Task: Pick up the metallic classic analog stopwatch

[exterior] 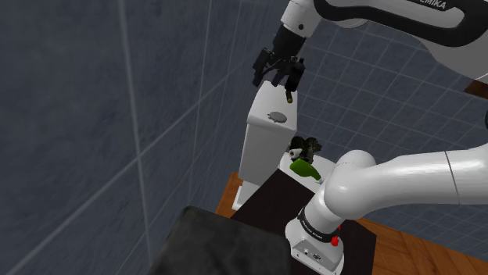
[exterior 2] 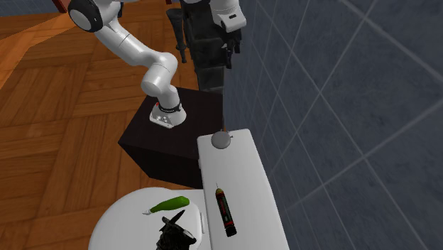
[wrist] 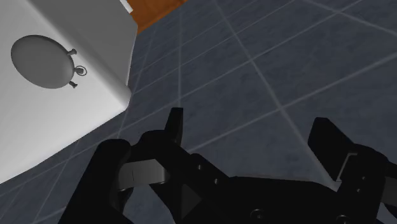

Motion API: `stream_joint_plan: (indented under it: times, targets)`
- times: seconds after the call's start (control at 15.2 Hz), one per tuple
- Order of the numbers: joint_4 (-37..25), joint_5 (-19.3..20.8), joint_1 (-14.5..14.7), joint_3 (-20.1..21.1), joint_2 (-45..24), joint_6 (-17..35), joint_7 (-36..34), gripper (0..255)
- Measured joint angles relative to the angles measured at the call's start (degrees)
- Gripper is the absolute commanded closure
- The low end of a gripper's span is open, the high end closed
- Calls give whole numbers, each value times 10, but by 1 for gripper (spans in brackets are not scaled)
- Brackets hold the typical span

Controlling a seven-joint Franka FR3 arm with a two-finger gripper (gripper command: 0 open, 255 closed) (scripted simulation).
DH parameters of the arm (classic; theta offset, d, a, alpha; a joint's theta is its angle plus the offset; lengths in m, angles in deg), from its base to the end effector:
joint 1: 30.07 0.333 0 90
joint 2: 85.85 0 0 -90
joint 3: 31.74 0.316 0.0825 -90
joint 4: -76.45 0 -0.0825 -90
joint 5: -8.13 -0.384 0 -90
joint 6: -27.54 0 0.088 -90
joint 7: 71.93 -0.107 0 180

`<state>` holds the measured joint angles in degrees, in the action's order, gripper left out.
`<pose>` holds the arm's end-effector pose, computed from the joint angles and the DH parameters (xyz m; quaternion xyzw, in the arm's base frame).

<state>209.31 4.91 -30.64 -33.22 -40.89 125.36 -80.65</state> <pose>0.3208 -0.0090 0.6213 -0.9913 0.0919 -0.0839 0.0424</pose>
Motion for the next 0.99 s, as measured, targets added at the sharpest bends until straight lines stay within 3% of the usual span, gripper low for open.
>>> stream_joint_plan:
  times: [0.33,0.99]
  targets:
    - [37,26,1,-39,16,11,70,0]
    - [95,129,-3,-181,-3,64,309,0]
